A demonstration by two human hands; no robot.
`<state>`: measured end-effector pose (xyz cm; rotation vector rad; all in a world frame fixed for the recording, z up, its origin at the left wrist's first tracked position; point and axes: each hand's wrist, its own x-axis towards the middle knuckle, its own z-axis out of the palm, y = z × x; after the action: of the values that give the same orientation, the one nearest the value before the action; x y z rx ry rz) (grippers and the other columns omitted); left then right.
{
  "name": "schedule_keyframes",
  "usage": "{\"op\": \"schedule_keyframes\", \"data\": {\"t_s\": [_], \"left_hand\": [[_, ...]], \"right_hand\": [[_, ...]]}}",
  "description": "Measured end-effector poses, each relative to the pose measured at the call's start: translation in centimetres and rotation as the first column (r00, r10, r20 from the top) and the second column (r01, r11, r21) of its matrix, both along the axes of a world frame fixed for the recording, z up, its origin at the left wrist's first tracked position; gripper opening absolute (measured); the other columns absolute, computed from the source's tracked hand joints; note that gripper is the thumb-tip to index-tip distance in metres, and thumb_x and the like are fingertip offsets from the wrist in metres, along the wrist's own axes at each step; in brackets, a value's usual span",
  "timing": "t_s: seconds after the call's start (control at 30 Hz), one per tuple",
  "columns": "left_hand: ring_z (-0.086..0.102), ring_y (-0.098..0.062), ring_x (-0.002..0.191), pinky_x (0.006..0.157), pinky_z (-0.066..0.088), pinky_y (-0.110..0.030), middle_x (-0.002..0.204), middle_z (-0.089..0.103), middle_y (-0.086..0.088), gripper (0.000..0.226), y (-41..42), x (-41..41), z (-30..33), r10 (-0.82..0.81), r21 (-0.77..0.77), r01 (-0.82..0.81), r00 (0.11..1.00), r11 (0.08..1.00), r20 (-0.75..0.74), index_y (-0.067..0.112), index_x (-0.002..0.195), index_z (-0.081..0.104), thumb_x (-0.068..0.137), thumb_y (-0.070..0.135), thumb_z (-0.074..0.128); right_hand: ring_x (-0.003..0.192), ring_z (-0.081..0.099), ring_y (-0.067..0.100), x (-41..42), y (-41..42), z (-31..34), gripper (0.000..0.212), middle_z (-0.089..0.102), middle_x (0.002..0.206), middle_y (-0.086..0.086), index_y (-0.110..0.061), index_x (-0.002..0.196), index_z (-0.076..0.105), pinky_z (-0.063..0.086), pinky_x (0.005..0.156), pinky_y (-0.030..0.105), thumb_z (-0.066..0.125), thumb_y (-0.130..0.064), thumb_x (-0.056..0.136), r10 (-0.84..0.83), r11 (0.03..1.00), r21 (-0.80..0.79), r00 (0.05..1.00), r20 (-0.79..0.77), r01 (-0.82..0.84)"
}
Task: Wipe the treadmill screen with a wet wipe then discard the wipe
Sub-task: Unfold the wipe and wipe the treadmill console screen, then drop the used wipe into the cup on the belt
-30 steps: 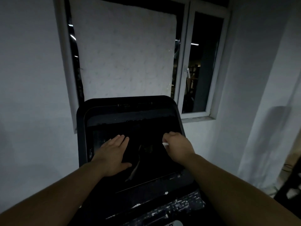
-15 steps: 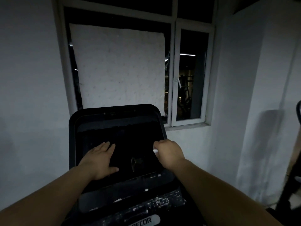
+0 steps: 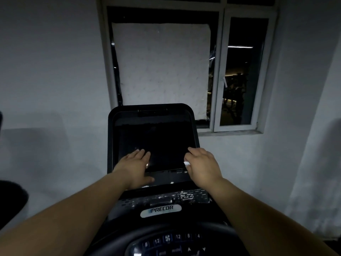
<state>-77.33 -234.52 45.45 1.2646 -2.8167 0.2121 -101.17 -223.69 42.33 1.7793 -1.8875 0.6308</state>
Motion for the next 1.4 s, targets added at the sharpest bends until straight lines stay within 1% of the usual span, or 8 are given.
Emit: {"op": "schedule_keyframes", "data": {"t_s": [0.07,0.13,0.43,0.73,0.87,1.1,1.23,1.4], "left_hand": [[-0.002,-0.023,0.157,0.127,0.008,-0.041,0.172,-0.003,-0.006,0.105,1.5,0.6,0.2,0.003,-0.001,-0.003,1.0,1.0,-0.002,0.019,0.161,-0.004,0.089,0.069,0.054],[-0.001,-0.023,0.157,0.127,0.009,-0.042,0.172,-0.002,-0.006,0.105,2.7,1.1,0.3,-0.006,-0.007,0.006,1.0,1.0,0.003,0.019,0.161,-0.004,0.089,0.069,0.054],[-0.003,-0.023,0.157,0.127,0.007,-0.041,0.172,-0.004,-0.006,0.103,7.4,2.8,-2.2,-0.117,0.031,0.118,0.992,0.992,-0.052,0.022,0.161,-0.006,0.09,0.069,0.053],[-0.006,-0.022,0.157,0.126,0.002,-0.038,0.171,-0.005,-0.007,0.103,15.9,4.6,-9.7,-0.282,0.163,0.286,0.958,0.944,-0.051,0.021,0.161,-0.005,0.09,0.064,0.057],[-0.006,-0.023,0.157,0.127,0.003,-0.04,0.171,-0.005,-0.009,0.105,19.3,4.9,-12.6,-0.33,0.222,0.327,0.944,0.919,-0.022,0.021,0.161,-0.005,0.089,0.067,0.055],[-0.01,-0.021,0.157,0.126,0.001,-0.04,0.171,-0.009,-0.006,0.106,25.1,4.9,-15.8,-0.409,0.244,0.405,0.912,0.881,-0.038,0.023,0.161,-0.009,0.089,0.066,0.056],[-0.011,-0.021,0.157,0.124,-0.001,-0.04,0.171,-0.011,-0.005,0.105,28.1,4.0,-17.0,-0.425,0.258,0.422,0.904,0.869,-0.049,0.024,0.161,-0.009,0.09,0.066,0.055],[-0.01,-0.02,0.157,0.124,-0.003,-0.038,0.171,-0.008,-0.005,0.104,32.4,2.8,-18.5,-0.428,0.27,0.424,0.903,0.865,-0.047,0.024,0.161,-0.007,0.09,0.064,0.057]], "right_hand": [[0.124,0.06,0.036,0.9,1.1,-0.2,0.014,0.066,0.135,0.015,-0.013,0.097,0.072,0.047,0.105,0.047,0.075,-0.01,0.084,0.001,1.0,-0.006,1.0,0.006,-0.001],[0.127,0.06,0.037,2.0,2.3,-0.5,0.017,0.064,0.138,0.016,-0.014,0.098,0.072,0.045,0.108,0.049,0.077,-0.01,0.082,0.011,1.0,-0.008,1.0,0.029,-0.01],[0.125,0.061,0.031,6.0,8.7,-3.1,0.021,0.066,0.135,0.011,-0.017,0.099,0.072,0.043,0.11,0.045,0.078,-0.013,0.079,-0.033,0.997,-0.075,0.999,0.015,0.035],[0.119,0.062,0.03,10.5,19.1,-10.6,0.02,0.068,0.126,0.008,-0.016,0.1,0.07,0.047,0.107,0.047,0.058,-0.019,0.084,-0.123,0.991,-0.048,0.992,0.021,0.124],[0.113,0.064,0.029,12.3,24.3,-12.7,0.017,0.07,0.12,0.007,-0.016,0.101,0.071,0.05,0.103,0.046,0.073,-0.014,0.084,-0.191,0.981,-0.019,0.982,0.012,0.191],[0.118,0.063,0.028,13.3,31.8,-15.1,0.017,0.07,0.122,0.009,-0.016,0.103,0.072,0.046,0.109,0.046,0.072,-0.014,0.085,-0.293,0.956,0.034,0.956,0.013,0.293],[0.119,0.061,0.026,13.0,35.2,-16.2,0.013,0.069,0.122,0.006,-0.016,0.102,0.071,0.042,0.112,0.043,0.062,-0.016,0.093,-0.292,0.956,0.009,0.956,0.023,0.292],[0.117,0.062,0.024,12.3,39.6,-17.9,0.024,0.07,0.12,0.005,-0.017,0.1,0.071,0.044,0.111,0.044,0.048,-0.023,0.094,-0.317,0.948,0.03,0.947,0.056,0.316]]}}
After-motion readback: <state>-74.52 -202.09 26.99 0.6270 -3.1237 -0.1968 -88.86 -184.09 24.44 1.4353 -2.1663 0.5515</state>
